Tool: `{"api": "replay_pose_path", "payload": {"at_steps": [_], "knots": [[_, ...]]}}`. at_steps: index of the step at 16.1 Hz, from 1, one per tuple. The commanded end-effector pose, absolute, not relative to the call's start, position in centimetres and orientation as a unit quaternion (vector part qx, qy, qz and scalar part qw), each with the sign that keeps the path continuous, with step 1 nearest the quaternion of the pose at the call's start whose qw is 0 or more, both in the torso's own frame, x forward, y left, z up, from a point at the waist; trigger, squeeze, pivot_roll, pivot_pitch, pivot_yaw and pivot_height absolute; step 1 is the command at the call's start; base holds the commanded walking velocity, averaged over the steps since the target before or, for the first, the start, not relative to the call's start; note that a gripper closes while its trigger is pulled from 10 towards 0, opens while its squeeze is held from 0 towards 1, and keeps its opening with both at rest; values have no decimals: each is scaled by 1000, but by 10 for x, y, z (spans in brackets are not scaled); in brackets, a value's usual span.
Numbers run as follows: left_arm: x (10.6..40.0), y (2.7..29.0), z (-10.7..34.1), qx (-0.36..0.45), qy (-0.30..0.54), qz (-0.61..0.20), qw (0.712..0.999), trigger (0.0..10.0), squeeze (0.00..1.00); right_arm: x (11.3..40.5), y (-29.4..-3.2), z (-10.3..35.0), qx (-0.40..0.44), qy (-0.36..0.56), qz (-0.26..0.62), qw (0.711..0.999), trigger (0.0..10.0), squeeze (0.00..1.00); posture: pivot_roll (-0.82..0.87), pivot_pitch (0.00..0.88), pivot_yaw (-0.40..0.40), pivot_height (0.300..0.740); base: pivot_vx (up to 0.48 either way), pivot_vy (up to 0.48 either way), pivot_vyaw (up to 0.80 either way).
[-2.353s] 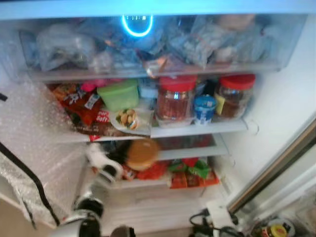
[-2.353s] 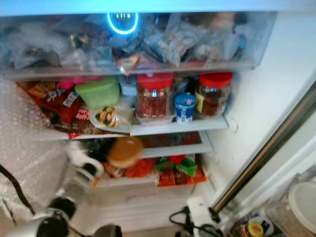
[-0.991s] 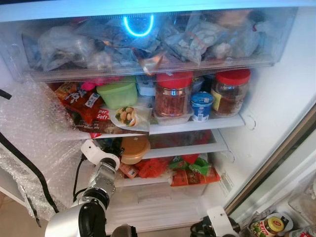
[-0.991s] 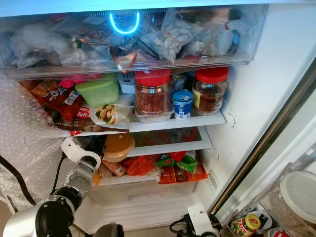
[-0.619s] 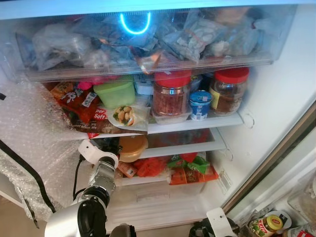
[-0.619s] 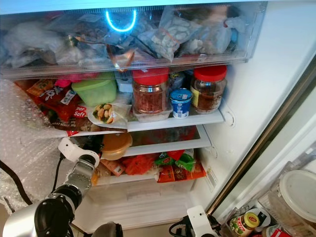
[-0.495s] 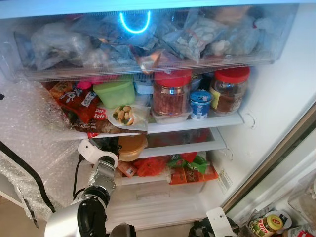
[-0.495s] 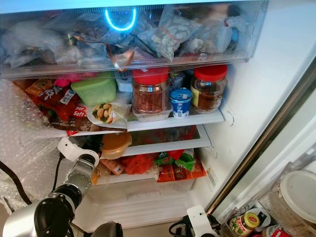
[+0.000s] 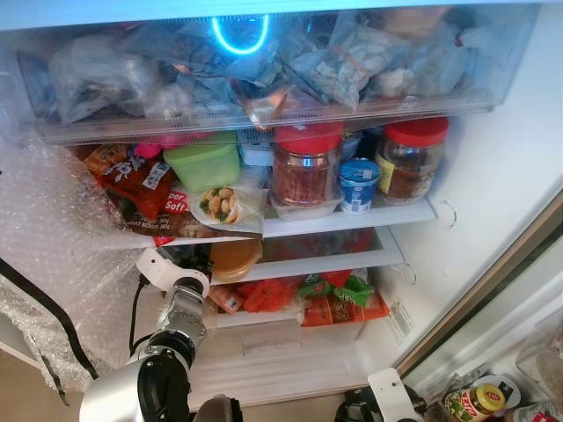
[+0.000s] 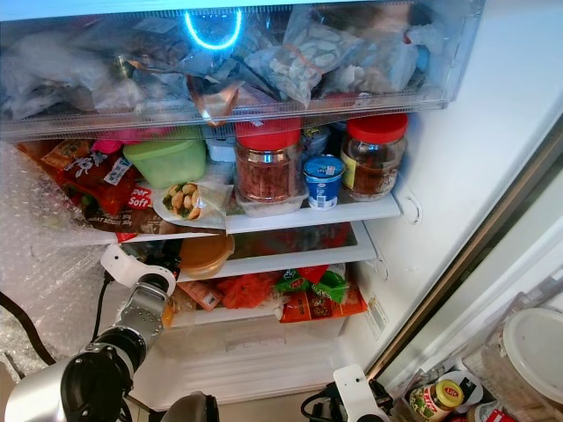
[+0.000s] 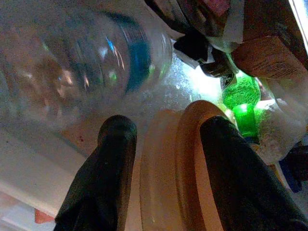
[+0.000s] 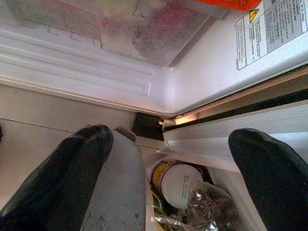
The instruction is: Restocking fridge
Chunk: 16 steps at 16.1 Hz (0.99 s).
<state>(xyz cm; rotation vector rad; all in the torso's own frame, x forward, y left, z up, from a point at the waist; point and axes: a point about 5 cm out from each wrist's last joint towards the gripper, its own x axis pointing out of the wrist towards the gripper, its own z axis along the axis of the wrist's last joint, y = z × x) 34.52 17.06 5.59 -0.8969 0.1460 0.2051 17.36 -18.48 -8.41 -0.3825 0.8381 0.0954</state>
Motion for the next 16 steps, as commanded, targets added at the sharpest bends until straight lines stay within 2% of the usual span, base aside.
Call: {"api": "replay_pose_path", "payload": {"at_steps": [1,8,9,10,16], "knots": [[350,170,65,-414,55,76,905,10000,1000,168,-187,-87,-187,416,46,889,10000,0,-72,34,1,656,0,0,0],[346,159,62,-398,45,26,916,10000,1000,174,-183,-85,-186,412,48,891,10000,0,-52,17,5,656,0,0,0],[346,157,63,-400,41,16,915,10000,357,175,-183,-85,-186,411,48,891,10000,0,-48,11,6,656,0,0,0],[345,157,63,-397,37,11,917,10000,0,176,-183,-84,-186,411,48,891,10000,0,-46,9,5,656,0,0,0],[341,159,65,-382,9,-6,924,10000,0,178,-181,-84,-186,411,51,891,10000,0,-32,0,3,656,0,0,0]]}}
